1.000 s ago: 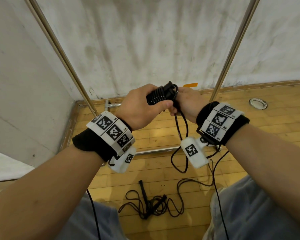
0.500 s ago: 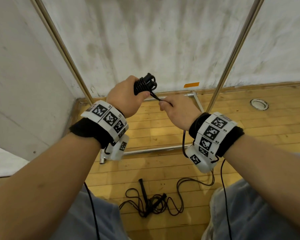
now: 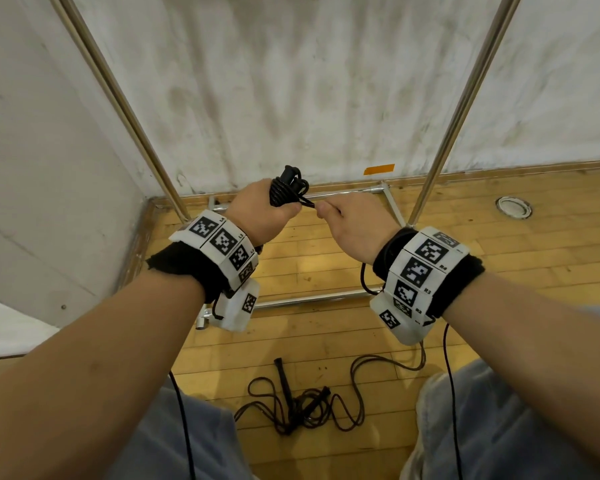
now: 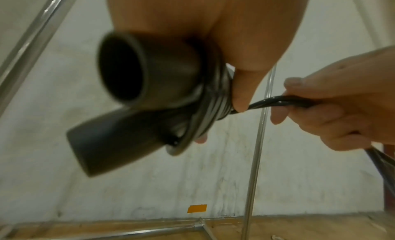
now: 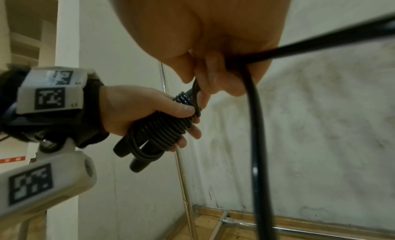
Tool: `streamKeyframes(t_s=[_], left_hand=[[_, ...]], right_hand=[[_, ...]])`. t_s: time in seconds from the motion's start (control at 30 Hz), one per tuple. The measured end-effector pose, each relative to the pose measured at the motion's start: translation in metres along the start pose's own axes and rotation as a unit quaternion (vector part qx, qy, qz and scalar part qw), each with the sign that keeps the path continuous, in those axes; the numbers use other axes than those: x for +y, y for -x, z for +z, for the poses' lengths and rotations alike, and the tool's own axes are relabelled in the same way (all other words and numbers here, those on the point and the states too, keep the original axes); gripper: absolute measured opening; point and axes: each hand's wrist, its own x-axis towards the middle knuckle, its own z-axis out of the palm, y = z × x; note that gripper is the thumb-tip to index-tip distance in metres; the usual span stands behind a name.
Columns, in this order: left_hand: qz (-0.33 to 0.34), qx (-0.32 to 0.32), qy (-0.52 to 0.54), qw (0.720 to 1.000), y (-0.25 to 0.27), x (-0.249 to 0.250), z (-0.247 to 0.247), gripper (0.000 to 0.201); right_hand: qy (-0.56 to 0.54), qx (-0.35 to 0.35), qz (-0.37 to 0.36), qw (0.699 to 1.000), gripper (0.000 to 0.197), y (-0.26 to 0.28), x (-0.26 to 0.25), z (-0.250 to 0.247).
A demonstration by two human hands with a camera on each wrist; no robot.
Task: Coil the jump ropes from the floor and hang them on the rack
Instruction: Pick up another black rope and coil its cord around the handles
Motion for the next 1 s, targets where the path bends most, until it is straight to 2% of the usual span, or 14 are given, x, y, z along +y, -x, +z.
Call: streamKeyframes(t_s=[0.2,0.27,0.33,0.43,0.53,0.7,0.77,0.87,0.93,1.0], left_hand=[[-0.031,0.031,-0.006,0.999,0.001,0.013,0.001,0.029],[-0.048,-0.016,0.068,0.996,0.002,0.018,0.001,0.032],[-0.057,-0.062,0.116,0.990,0.003,0.019,-0.001,0.043],[0.001,-0.105,0.033,0.994,0.006,0.017,-0.009,0.054],[0.030,-0.088,-0.017,0.995,0.006,0.012,-0.014,0.062],[0.024,-0.075,0.048,0.996,0.007,0.016,-0.010,0.025],[0.007,-0.053,0.101,0.993,0.008,0.018,-0.010,0.025],[-0.001,-0.035,0.167,0.985,0.010,0.022,-0.009,0.028],[0.004,-0.035,0.196,0.980,0.013,0.025,-0.008,0.030],[-0.003,-0.046,0.232,0.972,0.016,0.026,-0.007,0.034]], right_hand=[[-0.122,0.019,0.067,0.990,0.032,-0.004,0.002,-0.001],[-0.143,0.015,0.088,0.986,0.028,-0.006,0.003,0.000],[-0.159,0.003,0.108,0.981,0.023,-0.008,0.005,0.000],[-0.185,-0.014,0.130,0.974,0.018,-0.010,0.008,-0.001],[-0.228,-0.024,0.147,0.962,0.015,-0.013,0.008,-0.002],[-0.227,-0.019,0.106,0.968,0.020,-0.010,0.004,-0.002],[-0.235,0.007,0.072,0.969,0.017,-0.008,0.001,-0.003],[-0.289,0.057,0.041,0.955,0.021,-0.007,-0.002,-0.006],[-0.316,0.051,0.043,0.946,0.020,-0.007,-0.001,-0.008],[-0.326,0.011,0.058,0.944,0.017,-0.008,0.001,-0.008]])
